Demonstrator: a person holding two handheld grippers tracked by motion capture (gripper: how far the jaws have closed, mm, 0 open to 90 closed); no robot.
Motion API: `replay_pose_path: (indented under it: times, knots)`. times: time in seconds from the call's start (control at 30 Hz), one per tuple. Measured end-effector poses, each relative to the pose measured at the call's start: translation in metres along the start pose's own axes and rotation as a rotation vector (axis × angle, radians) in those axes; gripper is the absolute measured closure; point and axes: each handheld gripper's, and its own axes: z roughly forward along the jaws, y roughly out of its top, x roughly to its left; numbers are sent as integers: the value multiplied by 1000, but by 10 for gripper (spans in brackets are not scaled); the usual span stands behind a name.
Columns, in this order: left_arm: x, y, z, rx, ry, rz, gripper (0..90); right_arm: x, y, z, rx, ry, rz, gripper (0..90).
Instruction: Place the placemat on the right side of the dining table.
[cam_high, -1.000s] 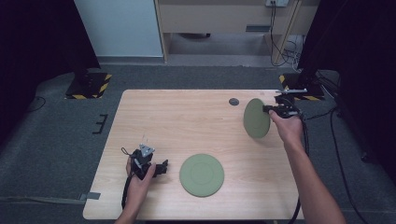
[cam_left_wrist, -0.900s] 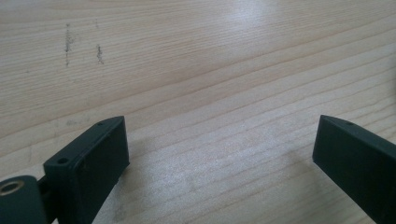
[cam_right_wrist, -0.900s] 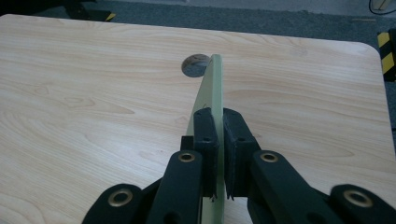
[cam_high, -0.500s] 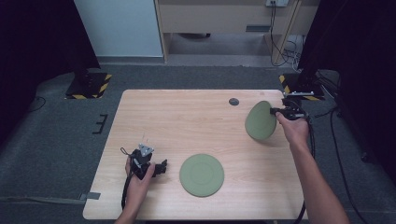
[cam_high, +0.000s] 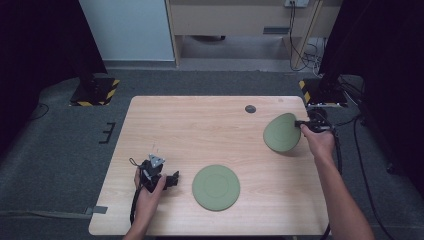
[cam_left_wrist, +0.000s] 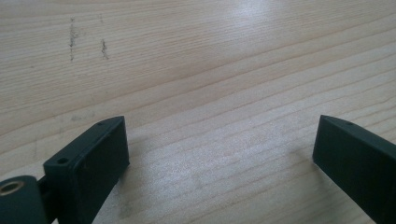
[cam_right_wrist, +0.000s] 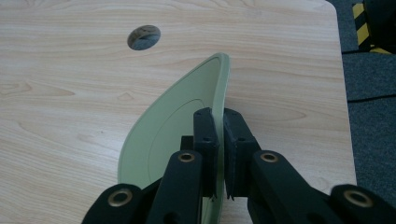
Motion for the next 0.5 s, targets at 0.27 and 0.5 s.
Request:
replay_pose_path:
  times: [0.27,0.5]
  knots:
    - [0,0,0,2,1,1,32,-10,-8,7,14,-8,18,857]
    - [0,0,0,3,1,3,32,-16,-14,11,26,-11,27,857]
